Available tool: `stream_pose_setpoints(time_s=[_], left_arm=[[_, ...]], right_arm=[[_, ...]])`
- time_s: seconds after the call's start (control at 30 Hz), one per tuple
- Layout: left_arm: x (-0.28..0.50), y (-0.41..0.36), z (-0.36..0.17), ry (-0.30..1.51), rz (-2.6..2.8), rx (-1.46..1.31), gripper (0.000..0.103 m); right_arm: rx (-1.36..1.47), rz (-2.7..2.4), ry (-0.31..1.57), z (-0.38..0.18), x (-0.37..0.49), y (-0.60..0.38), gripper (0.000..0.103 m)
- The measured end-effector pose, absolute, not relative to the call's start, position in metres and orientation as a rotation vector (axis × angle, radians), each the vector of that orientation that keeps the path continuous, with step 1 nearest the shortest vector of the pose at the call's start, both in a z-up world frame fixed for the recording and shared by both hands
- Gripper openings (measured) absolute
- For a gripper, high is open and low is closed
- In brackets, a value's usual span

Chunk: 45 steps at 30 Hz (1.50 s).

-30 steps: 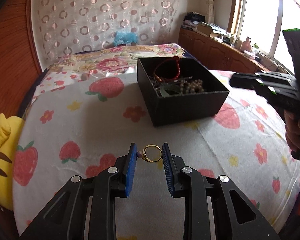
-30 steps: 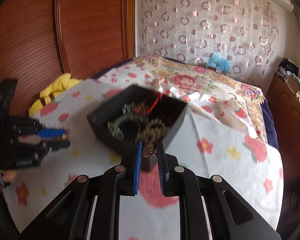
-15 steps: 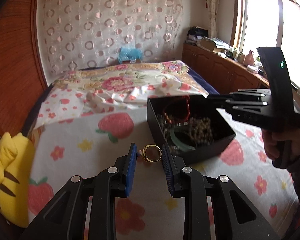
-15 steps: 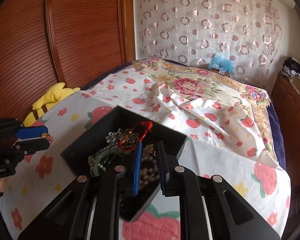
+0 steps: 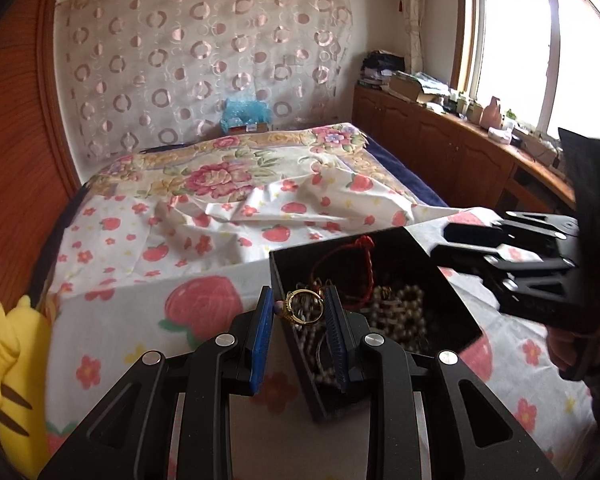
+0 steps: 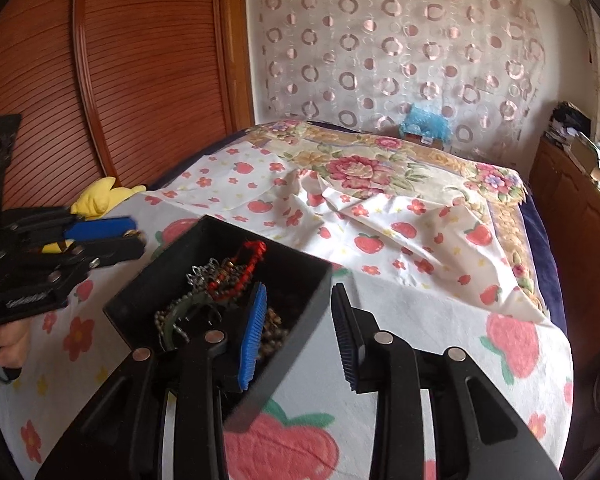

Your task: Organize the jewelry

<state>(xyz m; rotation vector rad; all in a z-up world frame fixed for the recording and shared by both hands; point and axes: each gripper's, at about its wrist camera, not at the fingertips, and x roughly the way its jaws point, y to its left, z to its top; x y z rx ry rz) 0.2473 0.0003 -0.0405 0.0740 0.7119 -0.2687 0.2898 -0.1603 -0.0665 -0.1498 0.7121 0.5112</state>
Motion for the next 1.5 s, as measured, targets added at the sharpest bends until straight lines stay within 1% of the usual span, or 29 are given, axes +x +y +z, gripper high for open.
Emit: stream_pose_setpoints(time_s=[0.17, 0.3, 0.7, 0.77, 0.8, 0.83, 0.97, 1.0, 1.03, 1.13, 1.17, 1.23, 1.27, 1.33, 1.37, 1.4, 1.43, 1.5], left_arm=[[0.267, -0.013, -0.043, 0.716, -0.269, 0.105, 0.024], [0.28, -0.017, -0.046, 0.721, -0.26, 0.117, 0.024], [0.291, -0.013, -0.051, 0.73, -0.245, 0.111, 0.025], [0.29, -0.013, -0.051, 0.725, -0.244, 0.108, 0.026], [0.289, -0.013, -0.05, 0.721, -0.243, 0.105, 0.035], [0.288, -0.013, -0.049, 0.716, -0.241, 0.104, 0.048], [0.282, -0.011, -0.044, 0.693, -0.219, 0.106, 0.066], [0.281, -0.01, -0.042, 0.687, -0.211, 0.105, 0.078], [0.279, -0.008, -0.041, 0.678, -0.201, 0.104, 0.086], [0.271, -0.002, -0.039, 0.662, -0.162, 0.099, 0.094], [0.268, 0.001, -0.038, 0.656, -0.153, 0.09, 0.095], [0.261, 0.005, -0.037, 0.659, -0.158, 0.069, 0.095], [0.257, 0.006, -0.037, 0.665, -0.152, 0.065, 0.095], [0.25, 0.008, -0.036, 0.669, -0.138, 0.063, 0.095], [0.245, 0.01, -0.036, 0.669, -0.131, 0.06, 0.095], [0.24, 0.012, -0.035, 0.669, -0.125, 0.055, 0.095], [0.234, 0.014, -0.035, 0.67, -0.117, 0.048, 0.095], [0.225, 0.016, -0.034, 0.674, -0.107, 0.039, 0.095]], right_arm=[[-0.143, 0.498, 0.717, -0.071, 0.284, -0.168, 0.037], [-0.142, 0.495, 0.717, -0.072, 0.282, -0.17, 0.04], [-0.138, 0.491, 0.718, -0.075, 0.28, -0.173, 0.04], [-0.138, 0.491, 0.718, -0.075, 0.28, -0.173, 0.04], [-0.138, 0.491, 0.718, -0.074, 0.281, -0.173, 0.04], [-0.138, 0.489, 0.718, -0.075, 0.28, -0.174, 0.04], [-0.134, 0.479, 0.717, -0.078, 0.278, -0.18, 0.04], [-0.132, 0.476, 0.716, -0.079, 0.278, -0.181, 0.04], [-0.128, 0.47, 0.715, -0.079, 0.278, -0.183, 0.04], [-0.117, 0.452, 0.711, -0.079, 0.277, -0.185, 0.042], [-0.113, 0.446, 0.708, -0.079, 0.275, -0.186, 0.044], [-0.108, 0.436, 0.695, -0.078, 0.271, -0.187, 0.058], [-0.106, 0.428, 0.686, -0.077, 0.27, -0.188, 0.062], [-0.097, 0.412, 0.662, -0.074, 0.264, -0.189, 0.081], [-0.091, 0.403, 0.65, -0.073, 0.26, -0.19, 0.085], [-0.086, 0.396, 0.643, -0.071, 0.259, -0.191, 0.094], [-0.081, 0.379, 0.633, -0.071, 0.255, -0.192, 0.099], [-0.081, 0.353, 0.631, -0.071, 0.249, -0.193, 0.1]])
